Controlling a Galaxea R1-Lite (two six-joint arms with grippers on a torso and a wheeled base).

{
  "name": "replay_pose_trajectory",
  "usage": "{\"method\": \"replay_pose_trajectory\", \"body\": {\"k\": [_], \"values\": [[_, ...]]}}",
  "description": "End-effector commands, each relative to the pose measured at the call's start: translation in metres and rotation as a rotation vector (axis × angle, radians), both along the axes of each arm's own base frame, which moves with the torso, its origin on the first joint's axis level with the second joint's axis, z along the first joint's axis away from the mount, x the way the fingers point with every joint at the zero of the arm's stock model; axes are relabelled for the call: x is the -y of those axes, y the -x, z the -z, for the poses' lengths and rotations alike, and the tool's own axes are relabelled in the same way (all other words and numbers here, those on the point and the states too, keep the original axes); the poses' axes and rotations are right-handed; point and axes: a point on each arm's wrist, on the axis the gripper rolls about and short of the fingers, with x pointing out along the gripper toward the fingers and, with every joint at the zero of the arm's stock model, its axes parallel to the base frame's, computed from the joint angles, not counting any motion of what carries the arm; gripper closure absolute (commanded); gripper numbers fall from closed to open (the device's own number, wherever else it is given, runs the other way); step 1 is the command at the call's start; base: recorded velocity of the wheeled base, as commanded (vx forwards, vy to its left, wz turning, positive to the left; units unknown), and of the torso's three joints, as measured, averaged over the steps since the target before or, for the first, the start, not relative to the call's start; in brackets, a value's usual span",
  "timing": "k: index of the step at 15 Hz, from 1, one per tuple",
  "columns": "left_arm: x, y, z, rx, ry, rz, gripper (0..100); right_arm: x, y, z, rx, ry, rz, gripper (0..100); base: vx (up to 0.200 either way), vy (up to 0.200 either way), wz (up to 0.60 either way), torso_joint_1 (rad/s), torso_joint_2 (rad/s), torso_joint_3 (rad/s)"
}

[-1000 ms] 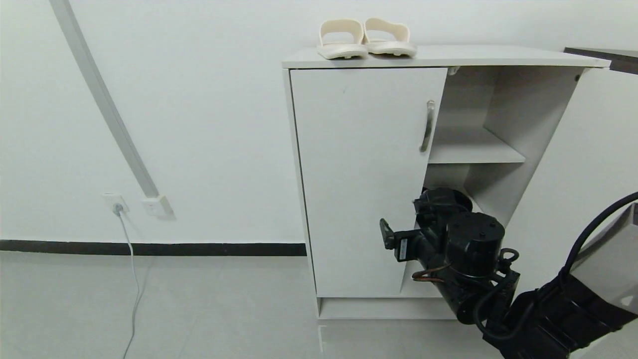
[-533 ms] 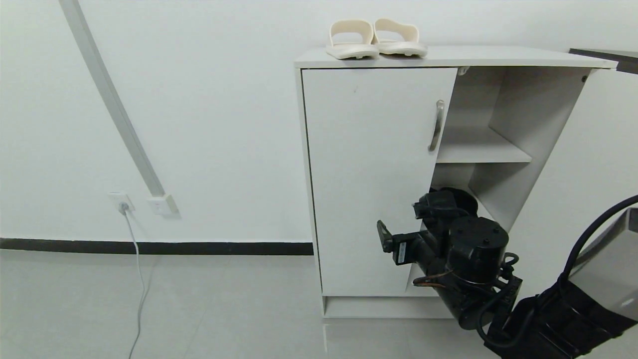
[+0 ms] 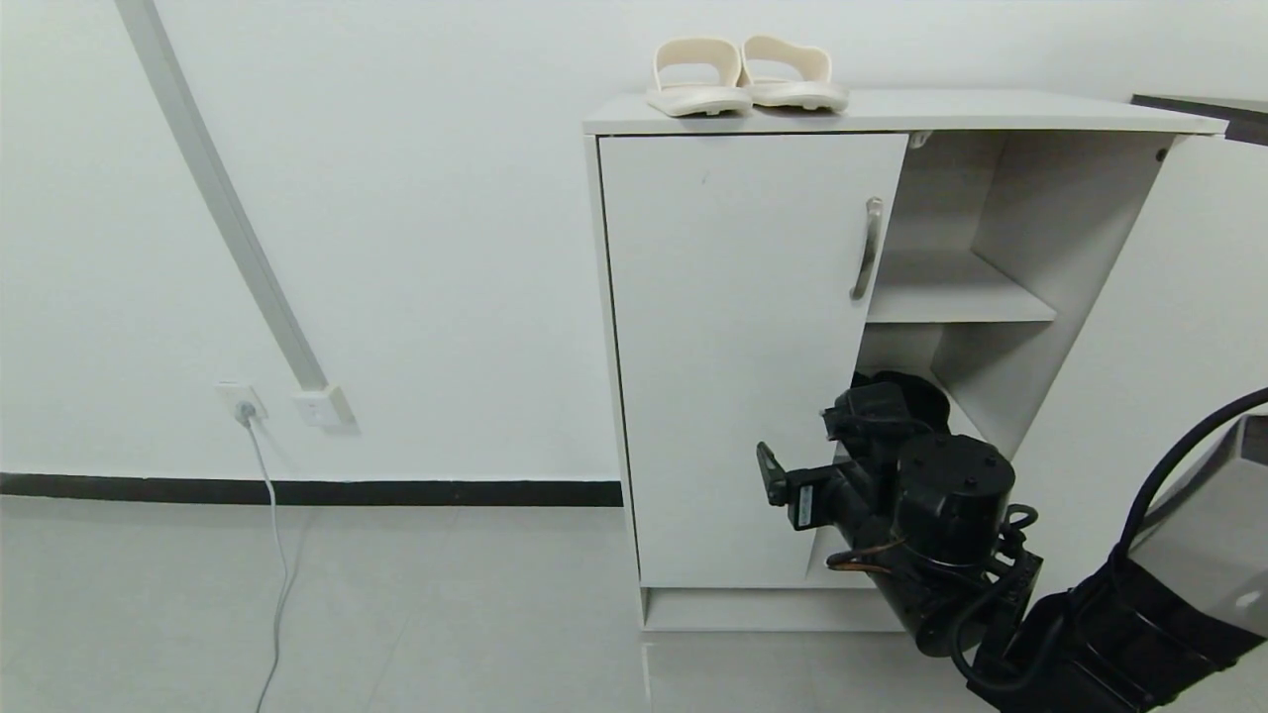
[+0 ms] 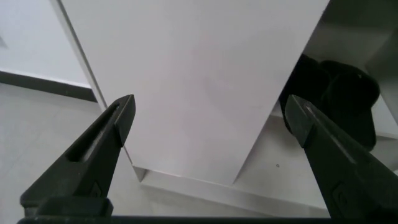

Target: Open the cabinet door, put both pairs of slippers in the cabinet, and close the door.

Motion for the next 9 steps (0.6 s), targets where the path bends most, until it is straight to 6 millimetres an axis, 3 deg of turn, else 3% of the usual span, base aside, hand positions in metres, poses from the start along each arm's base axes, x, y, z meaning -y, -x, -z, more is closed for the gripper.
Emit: {"method": "replay_pose_trajectory", "body": {"k": [1,4,6,9], "values": [[0.0000,-0.0001,0.0001,-0.002,0.000,-0.001,100,-0.0002,-0.0013,0.0005,0.000,0.000,0.004,0,0.000,0.000,0.00,0.000,0.00,0.000],[0.0000,-0.0001,0.0001,-0.002,0.000,-0.001,100,-0.0009,-0.0021,0.0020,-0.002,0.002,0.005,0,0.000,0.000,0.00,-0.002,-0.09,-0.101],[0.0000,-0.0001,0.0001,-0.002,0.000,-0.001,100,-0.0008,-0.0020,0.0014,-0.001,0.001,0.005,0,0.000,0.000,0.00,0.005,-0.17,-0.342],[0.0000,-0.0001,0.0001,-0.002,0.000,-0.001,100,-0.0008,-0.0020,0.0014,-0.001,0.001,0.005,0,0.000,0.000,0.00,0.032,-0.49,-0.370]]}}
